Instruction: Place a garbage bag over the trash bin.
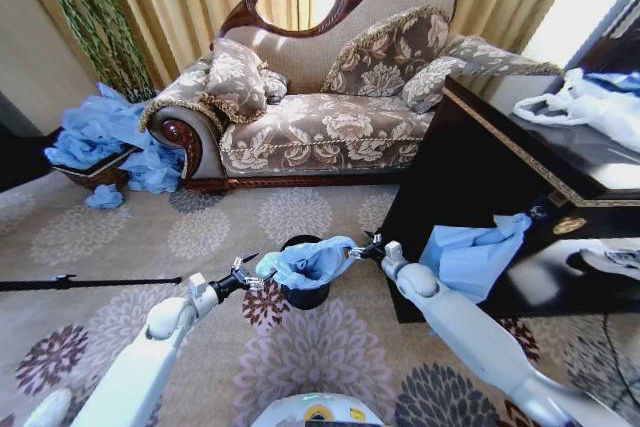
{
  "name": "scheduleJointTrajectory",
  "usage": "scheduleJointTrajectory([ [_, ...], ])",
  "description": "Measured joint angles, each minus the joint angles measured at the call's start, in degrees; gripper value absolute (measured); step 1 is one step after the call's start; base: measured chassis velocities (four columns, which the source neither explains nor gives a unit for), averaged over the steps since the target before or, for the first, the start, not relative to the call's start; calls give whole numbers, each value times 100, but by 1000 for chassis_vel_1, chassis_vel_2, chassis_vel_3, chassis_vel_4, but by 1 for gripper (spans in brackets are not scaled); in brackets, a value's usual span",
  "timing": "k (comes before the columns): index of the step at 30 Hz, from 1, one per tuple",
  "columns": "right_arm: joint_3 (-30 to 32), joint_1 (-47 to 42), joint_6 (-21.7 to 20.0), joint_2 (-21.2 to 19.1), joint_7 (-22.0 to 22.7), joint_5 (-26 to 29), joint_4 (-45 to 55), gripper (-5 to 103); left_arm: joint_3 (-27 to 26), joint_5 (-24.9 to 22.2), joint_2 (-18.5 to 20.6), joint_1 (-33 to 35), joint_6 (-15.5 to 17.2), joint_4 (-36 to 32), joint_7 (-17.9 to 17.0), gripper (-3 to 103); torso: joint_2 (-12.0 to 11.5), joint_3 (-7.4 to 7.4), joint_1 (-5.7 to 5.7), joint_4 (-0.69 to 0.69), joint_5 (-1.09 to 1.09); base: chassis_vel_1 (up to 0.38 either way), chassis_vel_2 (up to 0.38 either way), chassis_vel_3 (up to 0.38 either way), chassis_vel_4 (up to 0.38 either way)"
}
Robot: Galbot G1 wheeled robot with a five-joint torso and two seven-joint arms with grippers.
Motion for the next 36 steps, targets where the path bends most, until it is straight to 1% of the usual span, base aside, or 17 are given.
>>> scheduleJointTrajectory([
  [1, 0, 0, 0, 0, 0, 0, 0, 100, 0, 0, 0, 0, 0, 0, 0, 100, 0, 0, 0, 0, 0, 0, 0, 0, 0],
  [2, 25, -36, 42, -10, -109, 1, -2, 100, 4, 0, 4, -5, -3, 11, 5, 100, 0, 0, 0, 0, 0, 0, 0, 0, 0],
  [3, 55, -102, 217, -18, -418, -40, -66, 100, 23, -2, 6, -22, -4, 32, 20, 100, 0, 0, 0, 0, 0, 0, 0, 0, 0],
  [4, 55, -120, 387, -14, -584, -92, -138, 100, 34, -7, 6, -35, -4, 42, 23, 100, 0, 0, 0, 0, 0, 0, 0, 0, 0],
  [5, 55, -120, 387, -14, -584, -92, -138, 100, 34, -7, 6, -35, -4, 42, 23, 100, 0, 0, 0, 0, 0, 0, 0, 0, 0],
  [7, 41, -146, 650, 56, -810, -336, -246, 100, 83, -9, -15, -77, -4, 72, 29, 100, 0, 0, 0, -1, 0, 0, 0, 0, 0],
  [9, 35, -154, 651, 94, -802, -339, -245, 100, 107, -9, -27, -84, -4, 73, 26, 100, 0, 1, 1, -1, 0, 0, 0, 0, 0],
  [12, 39, -172, 549, 169, -670, -47, -148, 100, 143, -37, -56, -84, 21, 25, -1, 100, 0, 1, 1, 2, 0, 0, 0, 0, 0],
  [13, 39, -172, 549, 169, -670, -47, -148, 100, 143, -37, -56, -84, 21, 25, -1, 100, 0, 1, 1, 2, 0, 0, 0, 0, 0],
  [17, 117, -314, 525, 23, -803, 61, 49, 100, 131, -51, -9, -49, 32, -36, 49, 100, 0, 1, 1, -1, -1, 0, 0, 0, 0],
  [23, 200, -443, 530, -59, -827, 70, 313, 100, 121, -50, 76, -101, 32, -19, 108, 100, 0, 1, 0, -1, 0, 0, 0, 0, 0],
  [27, 169, -375, 475, -55, -729, 68, 424, 100, 145, -54, 61, -157, 111, -9, 78, 100, 0, 0, 0, 0, 0, 0, 0, 0, 0],
  [29, 91, -235, 430, -42, -660, 63, 434, 100, 173, -69, 15, -175, 238, -38, -36, 100, 0, 1, 0, 0, 0, 0, 0, 0, 0],
  [32, -38, -60, 373, -36, -625, 31, 380, 100, 199, -73, -28, -185, 346, -77, -116, 100, 0, 1, 0, 0, -1, 0, 0, 0, 0],
  [33, -94, -6, 341, -36, -625, 14, 345, 102, 206, -70, -43, -187, 368, -78, -132, 100, 0, 1, 0, 1, -1, 0, 0, 0, 0],
  [35, -132, 29, 320, -33, -629, 4, 317, 102, 208, -62, -54, -190, 382, -78, -143, 100, 0, 1, 0, 0, -1, 0, 0, 0, 0],
  [36, -223, 97, 287, -22, -638, -15, 233, 99, 211, -47, -81, -196, 403, -72, -155, 100, 0, 1, 0, 1, 0, 0, 0, 0, 0],
])
